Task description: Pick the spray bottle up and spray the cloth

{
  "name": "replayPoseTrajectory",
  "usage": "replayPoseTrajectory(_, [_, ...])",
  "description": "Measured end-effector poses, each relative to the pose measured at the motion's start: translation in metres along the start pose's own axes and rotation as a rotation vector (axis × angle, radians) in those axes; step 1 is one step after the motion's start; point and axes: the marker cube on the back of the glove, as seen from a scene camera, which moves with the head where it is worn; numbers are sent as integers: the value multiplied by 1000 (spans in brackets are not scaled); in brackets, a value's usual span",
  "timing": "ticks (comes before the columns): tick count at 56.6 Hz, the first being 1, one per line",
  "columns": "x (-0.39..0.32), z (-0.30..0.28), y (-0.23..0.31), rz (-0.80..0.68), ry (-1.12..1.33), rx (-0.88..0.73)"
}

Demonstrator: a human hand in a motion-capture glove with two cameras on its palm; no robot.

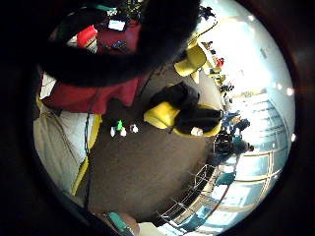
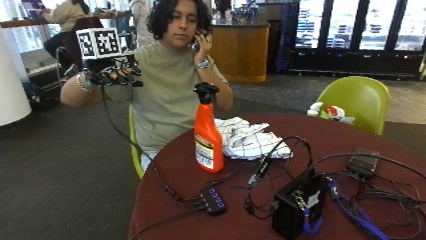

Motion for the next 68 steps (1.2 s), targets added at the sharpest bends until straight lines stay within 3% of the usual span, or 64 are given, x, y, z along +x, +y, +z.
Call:
replayPoseTrajectory(26, [2, 13, -2, 35, -66, 20])
replayPoseTrajectory(45, [-25, 77, -57, 100, -457, 93])
replayPoseTrajectory(68, [-55, 103, -141, 207, -1054, 286])
